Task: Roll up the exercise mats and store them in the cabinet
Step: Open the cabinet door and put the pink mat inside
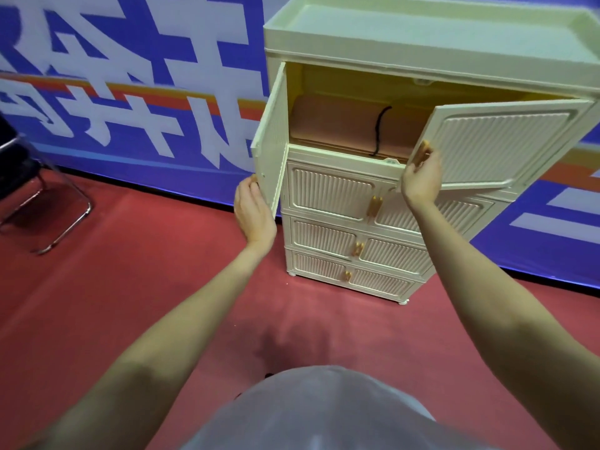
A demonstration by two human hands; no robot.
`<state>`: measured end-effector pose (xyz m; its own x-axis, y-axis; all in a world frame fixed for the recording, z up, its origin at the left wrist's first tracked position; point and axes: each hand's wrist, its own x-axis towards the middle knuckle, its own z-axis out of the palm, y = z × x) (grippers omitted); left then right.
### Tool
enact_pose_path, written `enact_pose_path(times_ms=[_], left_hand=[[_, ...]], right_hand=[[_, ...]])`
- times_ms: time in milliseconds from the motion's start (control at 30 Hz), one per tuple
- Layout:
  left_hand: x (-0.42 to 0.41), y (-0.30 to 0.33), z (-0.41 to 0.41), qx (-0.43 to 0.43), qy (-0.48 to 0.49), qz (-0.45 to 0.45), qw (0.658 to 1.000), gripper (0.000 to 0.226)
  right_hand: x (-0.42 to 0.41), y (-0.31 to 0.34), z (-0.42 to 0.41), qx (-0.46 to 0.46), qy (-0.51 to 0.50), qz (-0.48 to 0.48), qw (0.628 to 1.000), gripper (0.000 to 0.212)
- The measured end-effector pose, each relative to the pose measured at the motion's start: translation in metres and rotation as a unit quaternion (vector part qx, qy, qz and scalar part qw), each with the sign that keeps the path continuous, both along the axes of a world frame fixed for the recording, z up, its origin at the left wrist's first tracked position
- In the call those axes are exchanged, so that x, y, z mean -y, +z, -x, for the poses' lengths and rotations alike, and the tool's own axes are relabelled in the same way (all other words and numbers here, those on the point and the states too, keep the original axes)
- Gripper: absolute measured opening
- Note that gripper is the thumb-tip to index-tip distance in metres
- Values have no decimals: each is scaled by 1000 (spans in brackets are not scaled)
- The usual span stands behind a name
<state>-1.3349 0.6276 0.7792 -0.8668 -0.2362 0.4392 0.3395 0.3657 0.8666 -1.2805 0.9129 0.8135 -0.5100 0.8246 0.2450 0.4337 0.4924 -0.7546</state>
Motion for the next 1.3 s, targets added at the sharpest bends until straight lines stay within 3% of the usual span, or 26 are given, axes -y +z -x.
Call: enact_pose_path(times_ms=[200,500,667,833,1133,1300], left_hand=[[-54,-2,-15,-79,-176,96,977,21],[-141,33,30,-116,-384,272,875,17],[-191,50,53,-90,-408,318,851,20],[-228,50,72,-63,-398,325,855,23],[-257,46,93,-58,-382,334,860,24],[-262,43,100,-60,-378,327,864,20]], right_hand=[[-27,-5,-10,9,72,-70,995,23],[-82,15,-7,83,241,-163,953,16],[-96,19,9,97,270,-186,940,18],[-104,16,26,86,274,-195,938,16],[-115,23,69,137,184,-202,952,20],[-121,17,70,128,196,-215,948,21]])
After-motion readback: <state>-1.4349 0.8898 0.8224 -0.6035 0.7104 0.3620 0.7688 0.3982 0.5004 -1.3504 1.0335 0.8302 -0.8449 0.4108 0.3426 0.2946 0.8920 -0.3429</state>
